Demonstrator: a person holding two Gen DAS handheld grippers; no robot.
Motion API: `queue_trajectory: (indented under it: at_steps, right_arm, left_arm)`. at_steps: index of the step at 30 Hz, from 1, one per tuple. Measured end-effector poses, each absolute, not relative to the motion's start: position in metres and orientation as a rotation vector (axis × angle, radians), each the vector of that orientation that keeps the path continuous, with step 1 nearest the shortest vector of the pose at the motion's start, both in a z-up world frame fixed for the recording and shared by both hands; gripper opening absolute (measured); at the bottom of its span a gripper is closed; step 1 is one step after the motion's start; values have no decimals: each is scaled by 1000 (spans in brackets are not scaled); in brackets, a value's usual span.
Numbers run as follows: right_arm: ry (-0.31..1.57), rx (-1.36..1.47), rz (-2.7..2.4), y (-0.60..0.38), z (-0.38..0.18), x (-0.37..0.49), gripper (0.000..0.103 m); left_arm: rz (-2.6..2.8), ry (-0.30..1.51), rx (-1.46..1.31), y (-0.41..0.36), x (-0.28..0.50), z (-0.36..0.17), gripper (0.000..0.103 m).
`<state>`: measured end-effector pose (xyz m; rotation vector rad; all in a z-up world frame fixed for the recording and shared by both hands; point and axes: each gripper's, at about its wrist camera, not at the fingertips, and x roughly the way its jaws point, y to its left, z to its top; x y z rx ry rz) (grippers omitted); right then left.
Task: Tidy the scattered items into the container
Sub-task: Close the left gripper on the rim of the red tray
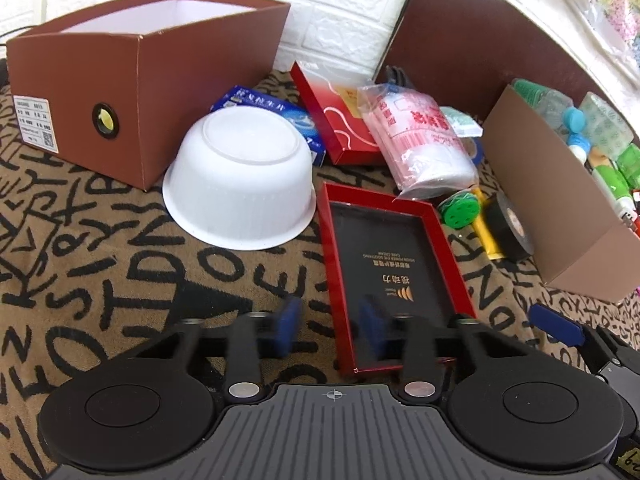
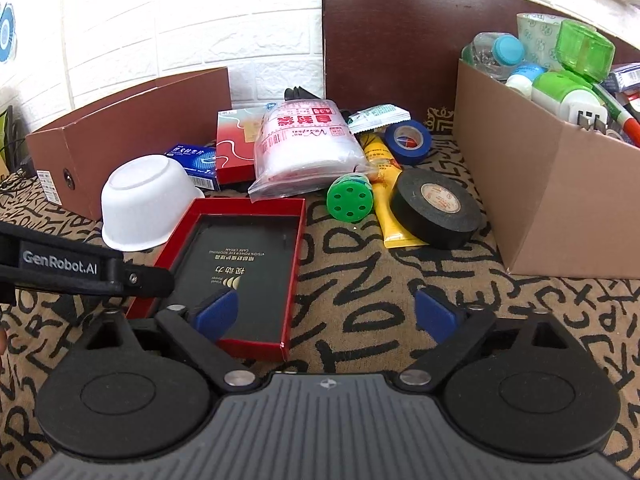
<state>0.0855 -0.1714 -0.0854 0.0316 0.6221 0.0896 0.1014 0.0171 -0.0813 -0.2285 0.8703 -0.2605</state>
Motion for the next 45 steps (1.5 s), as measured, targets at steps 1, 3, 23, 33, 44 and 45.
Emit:
queue_trajectory:
  at_steps: [1,3,23,33,44,45]
  right_arm:
    - [627,41,100,-172,-86,87,85]
    - [643,58,113,-172,-87,89,73]
    - [662,-17,130,-155,-87,108,7]
    - [677,-12,139,-155,-86,113,7]
    - [695,-34,136,-153,-86,119,7]
    - [695,-33,135,-153,-86,119,7]
  left_arm:
    - [-260,874,-232,17,103,-82,38]
    - [-263,875,-238,16,105,-82,38]
    - [-263,885,-165,2,117,-84,6]
    - [-267,886,-156,0,121,-85,9]
    - [-271,890,-161,0,125,-85,9]
    - [-273,888,-160,0,125,-86,12]
